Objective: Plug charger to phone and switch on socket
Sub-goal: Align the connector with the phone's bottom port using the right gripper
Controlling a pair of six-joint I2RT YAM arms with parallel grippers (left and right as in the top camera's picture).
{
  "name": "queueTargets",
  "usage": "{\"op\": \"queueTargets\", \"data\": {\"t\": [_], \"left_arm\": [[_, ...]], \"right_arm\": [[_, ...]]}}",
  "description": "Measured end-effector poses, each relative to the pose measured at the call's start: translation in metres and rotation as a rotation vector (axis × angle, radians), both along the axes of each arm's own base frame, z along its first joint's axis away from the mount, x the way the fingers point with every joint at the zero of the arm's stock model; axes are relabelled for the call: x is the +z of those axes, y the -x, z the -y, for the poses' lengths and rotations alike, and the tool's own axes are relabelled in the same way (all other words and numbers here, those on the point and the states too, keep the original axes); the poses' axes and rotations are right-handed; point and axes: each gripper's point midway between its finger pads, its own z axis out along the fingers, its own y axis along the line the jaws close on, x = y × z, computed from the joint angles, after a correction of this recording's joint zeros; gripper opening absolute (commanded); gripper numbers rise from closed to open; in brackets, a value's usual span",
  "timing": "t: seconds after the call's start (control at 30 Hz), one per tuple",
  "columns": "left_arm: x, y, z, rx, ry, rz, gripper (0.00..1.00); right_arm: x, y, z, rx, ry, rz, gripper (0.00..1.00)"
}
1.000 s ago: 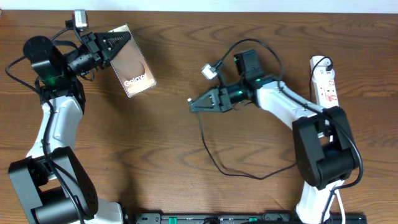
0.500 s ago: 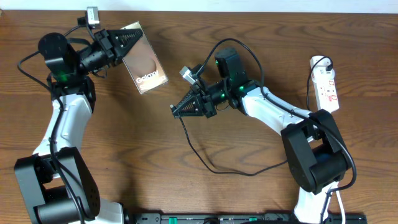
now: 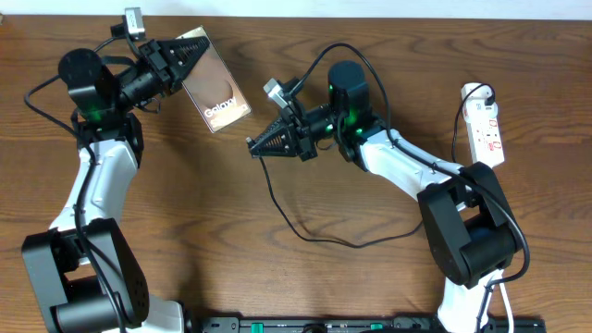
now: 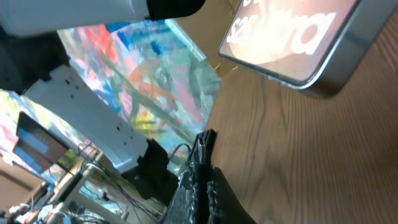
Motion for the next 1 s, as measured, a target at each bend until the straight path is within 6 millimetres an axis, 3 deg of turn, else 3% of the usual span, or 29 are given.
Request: {"op": "queueTargets", "data": {"t": [0.33,0.63,1.0], "left_arm": [[0.015,0.006,0.007,-0.039,-0.011,0.086,0.07],[0.015,0.012,0.035,-0.105,-0.007,0.084,0.08],[0.015,0.012,0.035,-0.104,-0.007,0.085,0.07]], "right_arm": [[0.006,-0.006,-0.003,-0.037,0.036,-0.096,0.01],[0.009,-0.008,-0.003,-0.045,0.037,-0.107,0.01],[0.012,-0.008,-0.004,-0.049,0.028,-0.098,0.01]]}}
